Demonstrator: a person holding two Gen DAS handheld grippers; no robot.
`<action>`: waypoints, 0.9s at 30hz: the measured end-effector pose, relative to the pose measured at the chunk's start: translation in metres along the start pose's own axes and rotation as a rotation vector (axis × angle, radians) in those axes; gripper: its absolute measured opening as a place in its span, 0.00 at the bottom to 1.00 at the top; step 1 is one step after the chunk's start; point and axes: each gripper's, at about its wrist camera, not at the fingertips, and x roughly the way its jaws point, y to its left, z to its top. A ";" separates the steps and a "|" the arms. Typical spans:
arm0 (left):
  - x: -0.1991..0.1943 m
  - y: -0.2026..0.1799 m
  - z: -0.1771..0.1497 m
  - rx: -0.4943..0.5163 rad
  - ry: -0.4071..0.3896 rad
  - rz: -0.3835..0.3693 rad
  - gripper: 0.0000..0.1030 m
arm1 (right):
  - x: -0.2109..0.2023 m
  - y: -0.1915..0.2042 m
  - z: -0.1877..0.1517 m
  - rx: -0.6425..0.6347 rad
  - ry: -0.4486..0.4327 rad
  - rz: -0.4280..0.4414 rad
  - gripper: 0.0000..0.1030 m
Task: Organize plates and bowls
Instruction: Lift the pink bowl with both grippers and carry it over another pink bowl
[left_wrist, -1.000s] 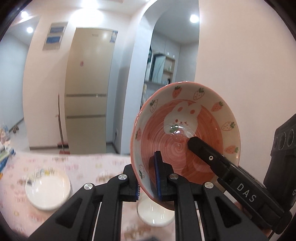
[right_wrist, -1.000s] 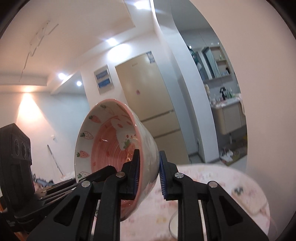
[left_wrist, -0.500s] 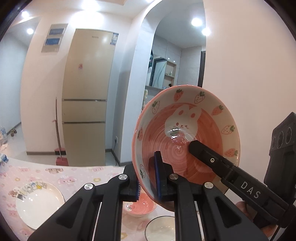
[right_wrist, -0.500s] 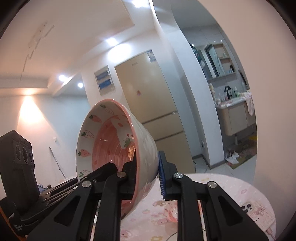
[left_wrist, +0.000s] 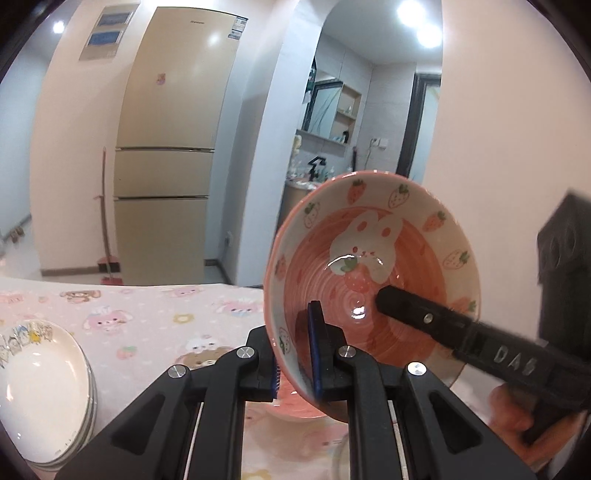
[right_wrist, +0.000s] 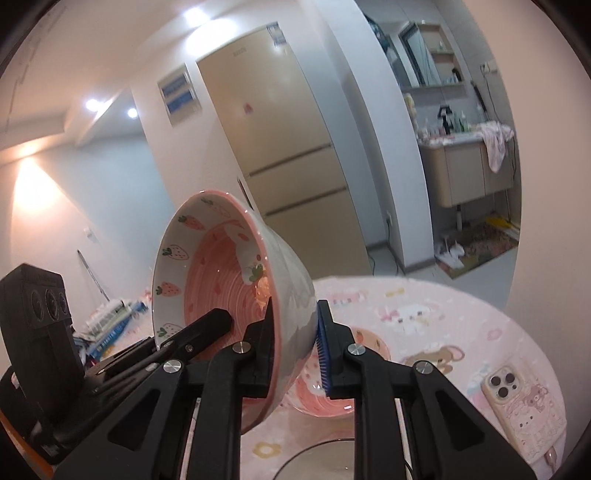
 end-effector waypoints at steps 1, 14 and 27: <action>0.006 0.001 -0.005 0.009 0.010 0.009 0.14 | 0.004 -0.003 -0.002 0.004 0.015 -0.002 0.17; 0.060 0.024 -0.036 -0.029 0.228 0.042 0.14 | 0.061 -0.036 -0.026 0.097 0.240 -0.046 0.17; 0.067 0.008 -0.051 0.104 0.223 0.143 0.16 | 0.071 -0.030 -0.030 0.044 0.282 -0.136 0.13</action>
